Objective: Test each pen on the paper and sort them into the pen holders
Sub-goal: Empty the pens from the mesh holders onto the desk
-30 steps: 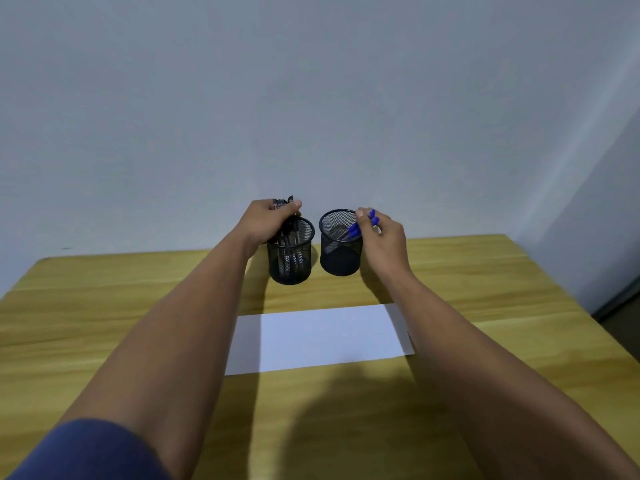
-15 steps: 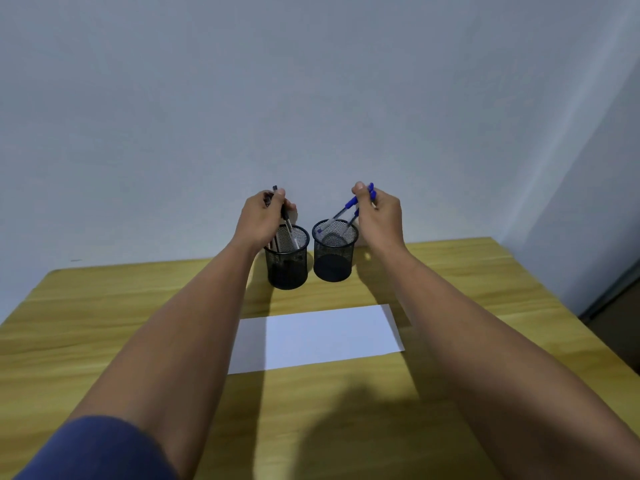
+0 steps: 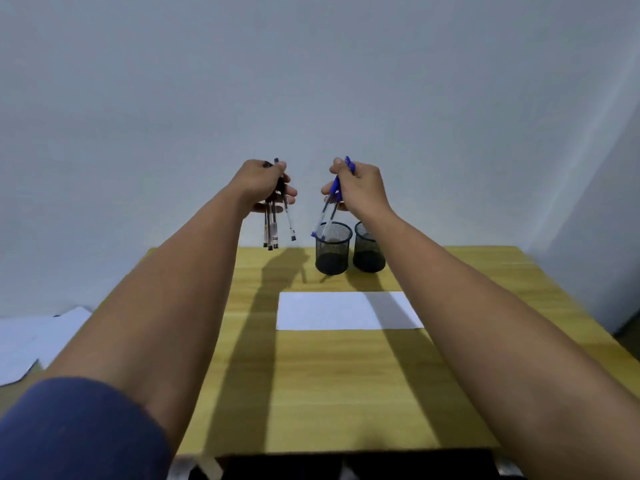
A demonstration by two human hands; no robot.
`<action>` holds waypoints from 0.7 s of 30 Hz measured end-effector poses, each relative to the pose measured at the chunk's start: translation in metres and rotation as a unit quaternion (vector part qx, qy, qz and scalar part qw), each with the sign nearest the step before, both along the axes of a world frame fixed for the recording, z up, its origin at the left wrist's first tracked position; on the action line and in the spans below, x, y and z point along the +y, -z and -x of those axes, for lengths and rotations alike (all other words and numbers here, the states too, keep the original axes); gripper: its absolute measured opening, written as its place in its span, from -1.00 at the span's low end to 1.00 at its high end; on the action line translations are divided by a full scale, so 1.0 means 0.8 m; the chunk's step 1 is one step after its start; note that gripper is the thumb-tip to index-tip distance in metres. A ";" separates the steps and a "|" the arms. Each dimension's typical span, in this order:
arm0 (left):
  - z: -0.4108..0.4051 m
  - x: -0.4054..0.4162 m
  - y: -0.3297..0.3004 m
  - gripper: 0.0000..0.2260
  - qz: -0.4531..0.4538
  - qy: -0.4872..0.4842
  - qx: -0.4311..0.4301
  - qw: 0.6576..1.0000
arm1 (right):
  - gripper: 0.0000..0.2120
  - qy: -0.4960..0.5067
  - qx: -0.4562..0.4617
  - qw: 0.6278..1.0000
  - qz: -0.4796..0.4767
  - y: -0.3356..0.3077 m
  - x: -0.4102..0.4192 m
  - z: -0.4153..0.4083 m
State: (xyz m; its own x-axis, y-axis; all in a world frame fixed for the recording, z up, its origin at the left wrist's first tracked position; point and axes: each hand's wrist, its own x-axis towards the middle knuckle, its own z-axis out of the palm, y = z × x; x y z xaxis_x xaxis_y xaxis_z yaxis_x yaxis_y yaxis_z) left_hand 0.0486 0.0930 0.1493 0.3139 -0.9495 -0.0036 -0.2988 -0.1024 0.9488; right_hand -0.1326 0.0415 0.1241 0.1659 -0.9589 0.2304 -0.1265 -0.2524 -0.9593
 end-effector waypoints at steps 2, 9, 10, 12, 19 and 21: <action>-0.024 0.022 0.013 -0.63 -0.052 -0.007 -0.006 0.999 | -0.73 -0.023 0.027 0.999 -0.031 0.016 0.014 -0.028; -0.107 0.049 0.131 -0.64 -0.238 -0.038 -0.002 0.970 | -0.69 -0.114 0.104 0.976 -0.155 0.123 0.024 -0.130; -0.114 0.049 0.144 -0.64 -0.255 -0.042 -0.003 0.966 | -0.70 -0.123 0.117 0.971 -0.170 0.138 0.023 -0.143; -0.126 0.046 0.165 -0.66 -0.272 -0.047 0.003 0.961 | -0.68 -0.130 0.156 0.962 -0.185 0.165 0.019 -0.166; -0.156 0.021 0.217 -0.67 -0.224 -0.079 -0.187 0.953 | -0.65 -0.093 0.314 0.938 -0.116 0.211 0.006 -0.201; -0.157 0.023 0.220 -0.66 -0.194 -0.083 -0.242 0.947 | -0.63 -0.074 0.358 0.927 -0.080 0.217 0.005 -0.206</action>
State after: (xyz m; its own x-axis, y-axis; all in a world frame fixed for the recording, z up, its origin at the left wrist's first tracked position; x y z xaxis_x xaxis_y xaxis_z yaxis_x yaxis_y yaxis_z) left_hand 0.1742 0.1114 -0.0265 0.5126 -0.8437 -0.1597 -0.6387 -0.4989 0.5858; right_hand 0.0319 0.0452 -0.0492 0.3534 -0.9262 -0.1318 -0.7208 -0.1797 -0.6695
